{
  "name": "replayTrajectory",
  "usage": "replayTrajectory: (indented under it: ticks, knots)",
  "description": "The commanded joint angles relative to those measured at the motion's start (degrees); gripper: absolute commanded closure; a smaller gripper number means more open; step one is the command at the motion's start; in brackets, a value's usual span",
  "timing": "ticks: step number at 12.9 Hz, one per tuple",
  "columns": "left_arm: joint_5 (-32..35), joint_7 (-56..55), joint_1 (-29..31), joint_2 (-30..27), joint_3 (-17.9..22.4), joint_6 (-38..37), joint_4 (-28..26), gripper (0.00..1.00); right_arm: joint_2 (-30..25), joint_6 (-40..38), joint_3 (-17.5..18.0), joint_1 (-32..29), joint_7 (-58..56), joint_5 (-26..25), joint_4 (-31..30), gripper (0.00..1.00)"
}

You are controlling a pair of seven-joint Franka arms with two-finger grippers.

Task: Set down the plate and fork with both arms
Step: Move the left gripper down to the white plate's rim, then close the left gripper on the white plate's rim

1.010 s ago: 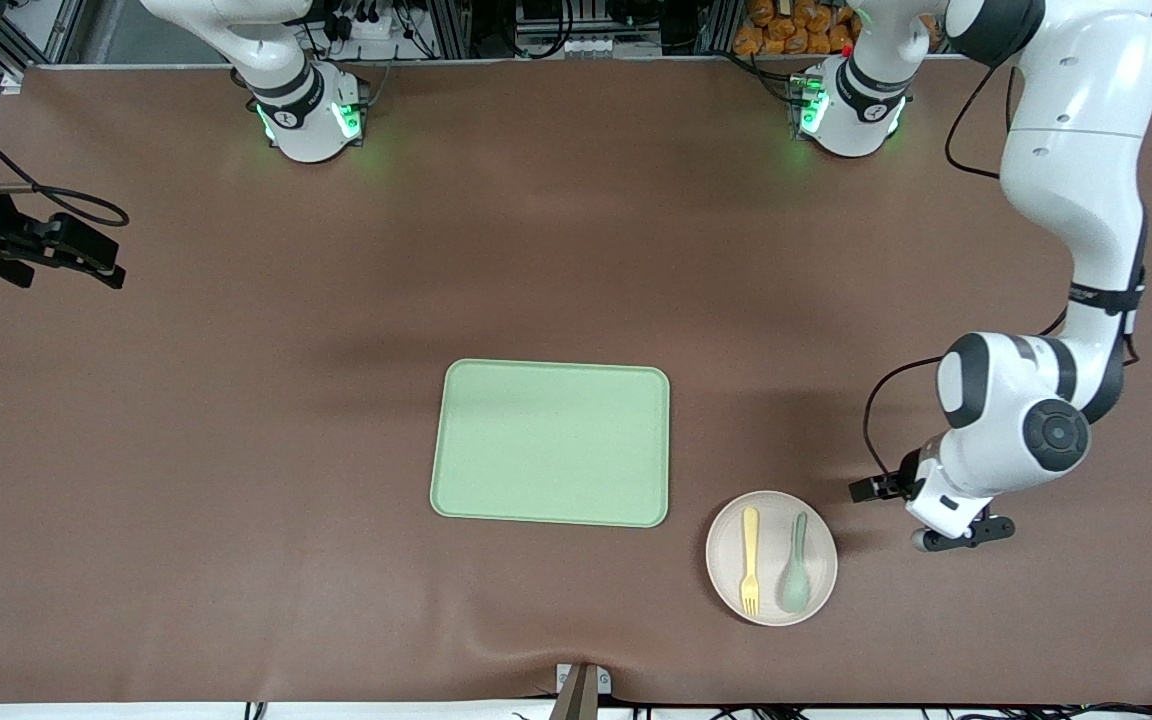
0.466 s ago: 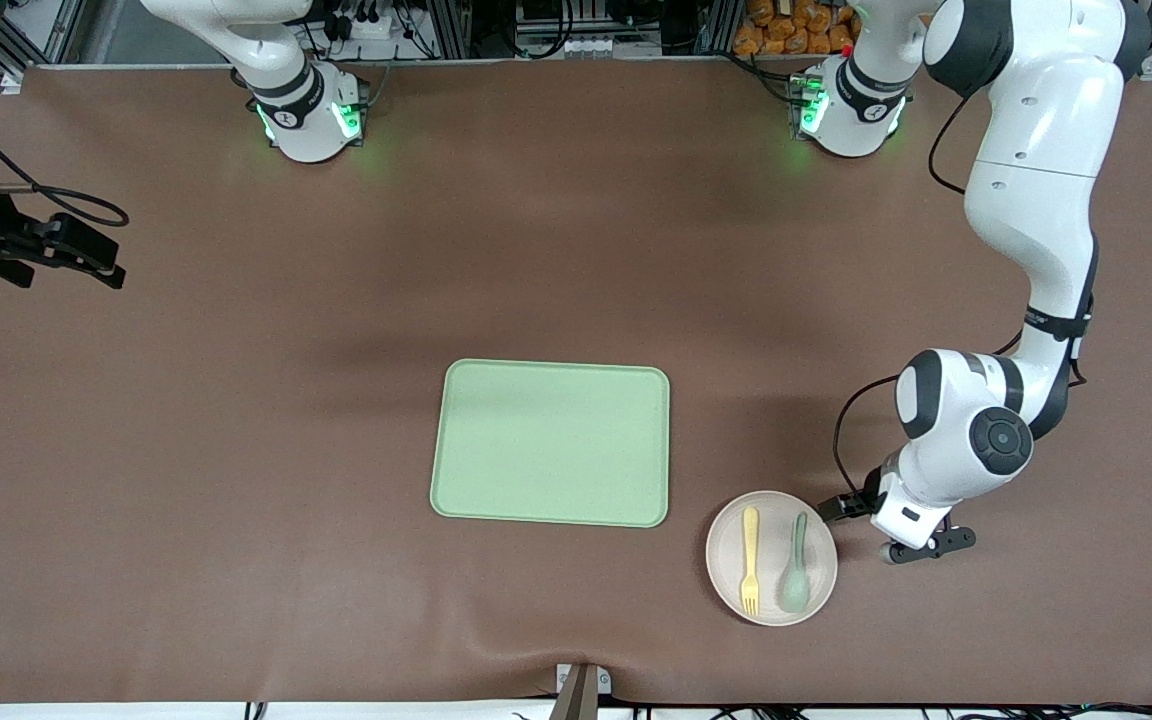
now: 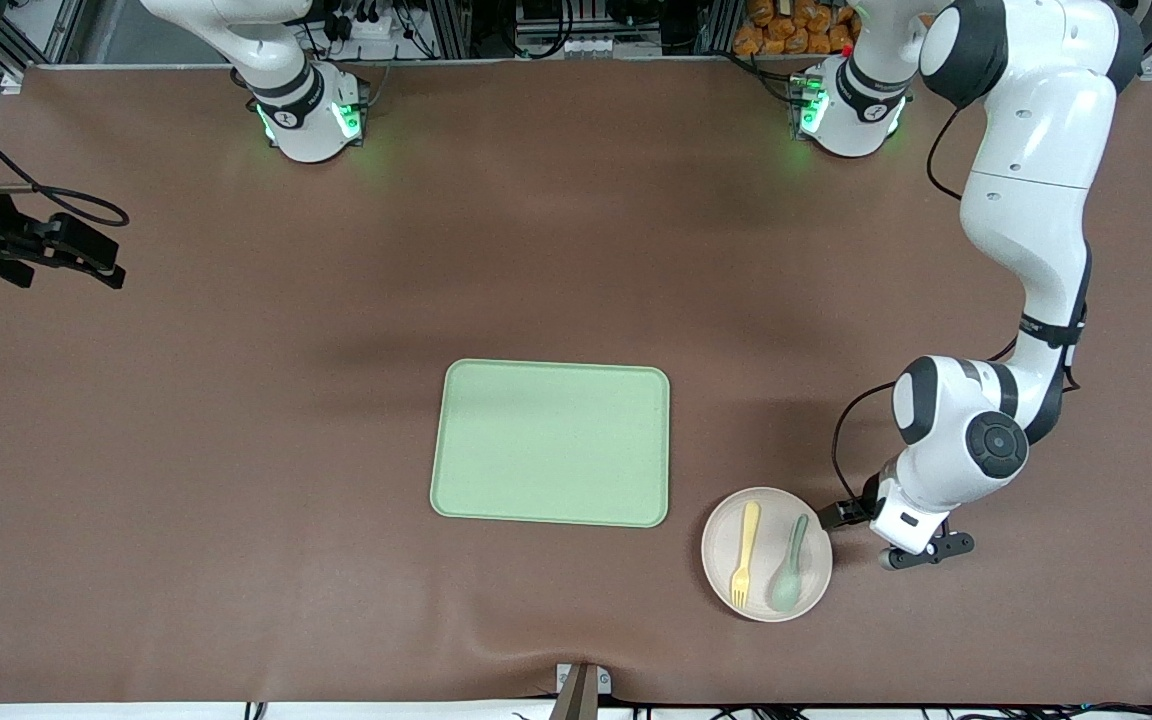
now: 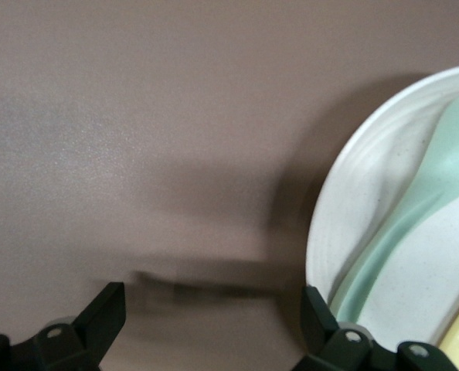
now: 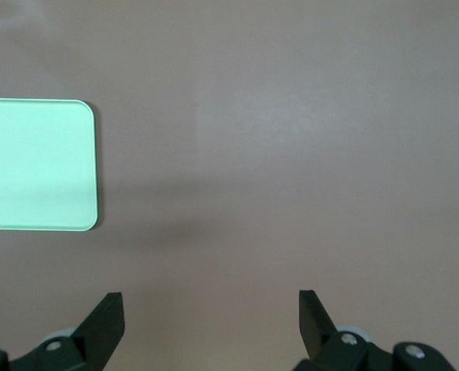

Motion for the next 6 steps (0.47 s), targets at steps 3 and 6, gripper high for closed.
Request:
replayTrajectory:
  ticks: [3, 6]
  knots:
    - [0.14, -0.77, -0.27, -0.7, 0.15, 1.08, 1.91, 0.0, -0.77, 0.26, 0.06, -0.29, -0.43, 0.13, -0.79, 0.0]
    - [-0.39, -1.03, -0.18, -1.33, 0.15, 1.0, 1.91, 0.0, -0.77, 0.26, 0.06, -0.38, -0.43, 0.13, -0.79, 0.0]
